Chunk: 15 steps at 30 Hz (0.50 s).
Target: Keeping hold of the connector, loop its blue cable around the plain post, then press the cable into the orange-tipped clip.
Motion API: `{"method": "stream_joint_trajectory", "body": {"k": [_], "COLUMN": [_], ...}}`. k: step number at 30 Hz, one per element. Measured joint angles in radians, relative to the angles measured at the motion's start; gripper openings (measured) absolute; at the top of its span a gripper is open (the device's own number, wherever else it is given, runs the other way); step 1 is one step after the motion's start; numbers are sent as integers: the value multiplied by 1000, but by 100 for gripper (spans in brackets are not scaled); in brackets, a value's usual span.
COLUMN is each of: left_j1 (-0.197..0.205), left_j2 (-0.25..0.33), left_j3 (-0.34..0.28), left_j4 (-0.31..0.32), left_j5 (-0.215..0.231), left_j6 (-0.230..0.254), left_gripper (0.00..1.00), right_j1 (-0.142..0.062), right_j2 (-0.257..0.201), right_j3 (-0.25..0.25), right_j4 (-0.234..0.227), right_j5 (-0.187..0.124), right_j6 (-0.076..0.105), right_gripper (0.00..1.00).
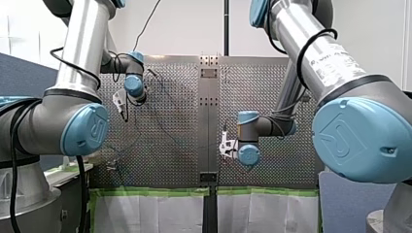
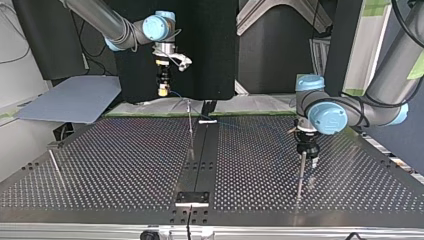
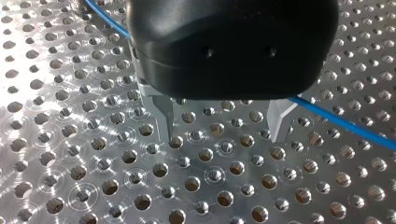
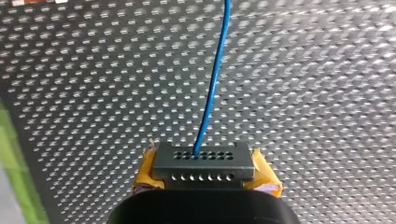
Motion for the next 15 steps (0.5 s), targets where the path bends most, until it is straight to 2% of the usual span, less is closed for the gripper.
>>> {"method": "stream_joint_trajectory", "body": {"k": [6, 15], "left_j1": [0, 0], "left_j2": [0, 0], "left_j3": [0, 0], "left_j4": [-1, -3], "left_j5": [-1, 0], "left_j6": [0, -1], "left_gripper": [100, 100], "right_j1": [5, 0], "right_j2": [25, 85], "right_j3": [7, 30], "right_j4": [-21, -71], "right_j5": [3, 5], "right_j6": [-8, -7], "right_gripper": [0, 0]}}
